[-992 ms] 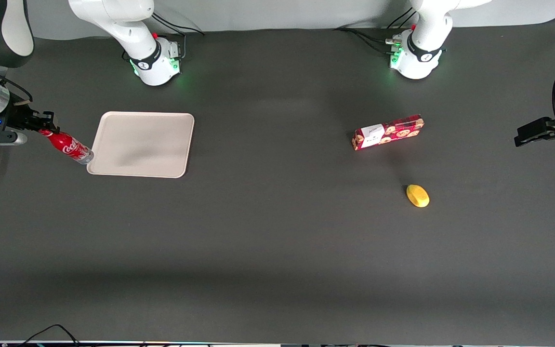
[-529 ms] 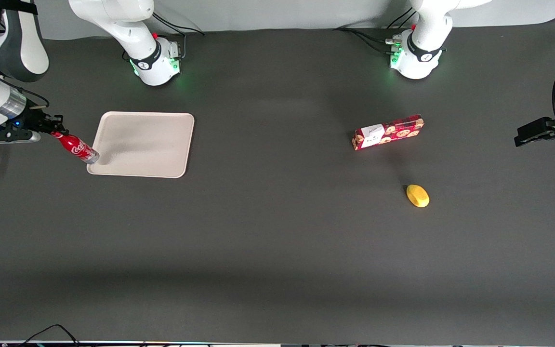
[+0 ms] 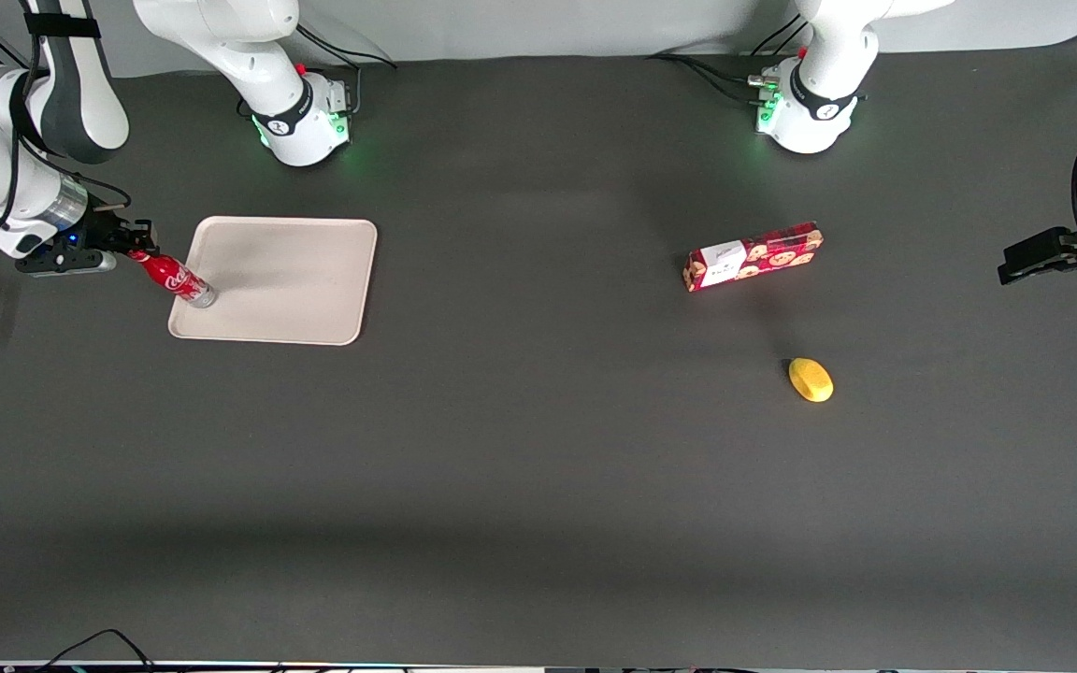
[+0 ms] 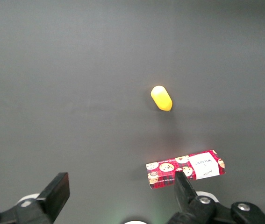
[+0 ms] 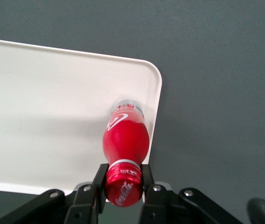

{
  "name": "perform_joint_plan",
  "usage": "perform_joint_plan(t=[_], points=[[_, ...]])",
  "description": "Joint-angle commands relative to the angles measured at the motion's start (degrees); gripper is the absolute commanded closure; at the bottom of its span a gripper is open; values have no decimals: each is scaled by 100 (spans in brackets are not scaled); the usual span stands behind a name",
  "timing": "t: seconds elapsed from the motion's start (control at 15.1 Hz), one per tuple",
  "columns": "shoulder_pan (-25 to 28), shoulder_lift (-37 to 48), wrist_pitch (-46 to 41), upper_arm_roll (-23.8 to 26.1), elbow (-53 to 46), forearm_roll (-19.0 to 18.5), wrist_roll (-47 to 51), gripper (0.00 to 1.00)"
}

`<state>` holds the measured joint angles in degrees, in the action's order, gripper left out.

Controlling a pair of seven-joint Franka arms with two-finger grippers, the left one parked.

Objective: Place coke bottle on tray

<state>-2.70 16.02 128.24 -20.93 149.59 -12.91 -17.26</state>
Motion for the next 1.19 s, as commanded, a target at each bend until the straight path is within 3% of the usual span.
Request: perform_joint_plan(t=[0.0, 0.07, 0.13, 0.26, 0.33, 0.53, 0.73, 0.86, 1.12], points=[[33, 50, 43, -61, 53, -290, -41, 100], [50, 42, 43, -61, 44, -317, -32, 81], [59, 24, 43, -61, 44, -317, -15, 51], [85, 15, 43, -61, 35, -317, -6, 29], [94, 15, 43, -52, 18, -317, 12, 1], [129, 42, -123, -26, -201, -309, 29, 0], [191, -124, -851, 10, -1200, -186, 47, 0], [191, -344, -1483, 237, -2052, 129, 38, 0], [112, -898, -2320, 895, -3723, 1122, 231, 0]])
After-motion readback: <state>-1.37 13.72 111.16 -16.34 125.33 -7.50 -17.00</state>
